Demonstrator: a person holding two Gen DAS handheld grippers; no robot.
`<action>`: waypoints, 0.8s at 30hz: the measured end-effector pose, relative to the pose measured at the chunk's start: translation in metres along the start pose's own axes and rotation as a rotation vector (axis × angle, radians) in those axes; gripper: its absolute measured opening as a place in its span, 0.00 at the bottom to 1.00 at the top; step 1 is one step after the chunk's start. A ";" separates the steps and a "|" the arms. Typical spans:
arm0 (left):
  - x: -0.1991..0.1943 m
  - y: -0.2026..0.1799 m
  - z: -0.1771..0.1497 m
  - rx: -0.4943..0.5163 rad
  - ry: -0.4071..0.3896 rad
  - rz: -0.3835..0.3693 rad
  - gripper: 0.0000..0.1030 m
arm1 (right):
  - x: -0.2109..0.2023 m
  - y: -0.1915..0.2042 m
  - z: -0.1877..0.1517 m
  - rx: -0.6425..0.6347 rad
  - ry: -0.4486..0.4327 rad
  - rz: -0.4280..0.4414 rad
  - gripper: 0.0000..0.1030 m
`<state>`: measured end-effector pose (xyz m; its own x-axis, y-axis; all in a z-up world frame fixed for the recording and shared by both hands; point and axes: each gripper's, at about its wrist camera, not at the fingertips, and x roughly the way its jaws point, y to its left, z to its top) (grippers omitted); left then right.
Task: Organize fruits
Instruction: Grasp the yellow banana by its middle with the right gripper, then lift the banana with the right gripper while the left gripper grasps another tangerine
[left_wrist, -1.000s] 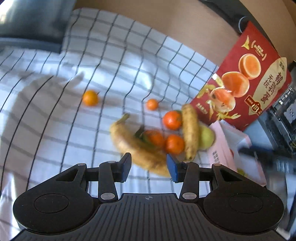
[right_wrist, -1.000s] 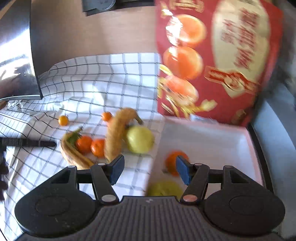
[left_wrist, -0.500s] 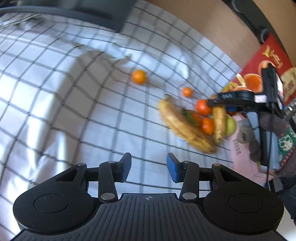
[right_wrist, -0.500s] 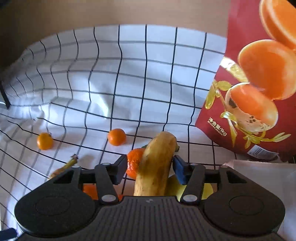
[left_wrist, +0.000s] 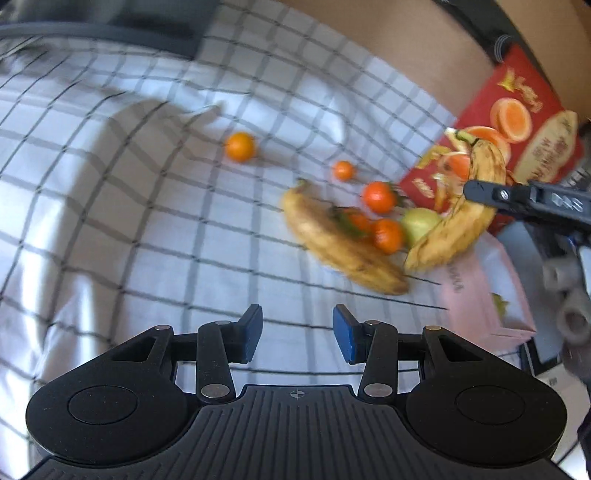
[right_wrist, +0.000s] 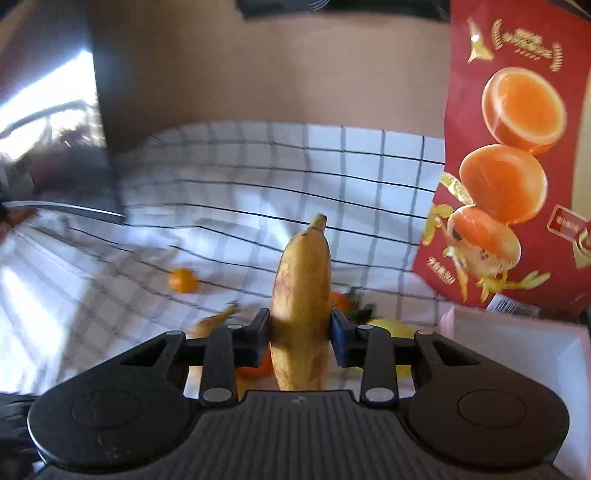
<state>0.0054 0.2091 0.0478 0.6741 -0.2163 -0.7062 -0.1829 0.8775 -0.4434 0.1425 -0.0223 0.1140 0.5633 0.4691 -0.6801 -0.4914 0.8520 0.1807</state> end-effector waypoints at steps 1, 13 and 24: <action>0.000 -0.005 0.001 0.012 -0.002 -0.009 0.45 | -0.011 0.002 -0.005 0.007 -0.004 0.020 0.32; 0.009 -0.039 -0.011 0.105 0.063 -0.085 0.45 | -0.048 -0.001 -0.098 0.180 0.254 0.309 0.32; 0.018 -0.063 -0.039 0.194 0.183 -0.224 0.45 | -0.024 -0.050 -0.115 0.334 0.270 0.254 0.38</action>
<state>0.0012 0.1329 0.0414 0.5394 -0.4709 -0.6981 0.1070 0.8606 -0.4978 0.0769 -0.1031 0.0397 0.2394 0.6323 -0.7368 -0.3266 0.7671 0.5521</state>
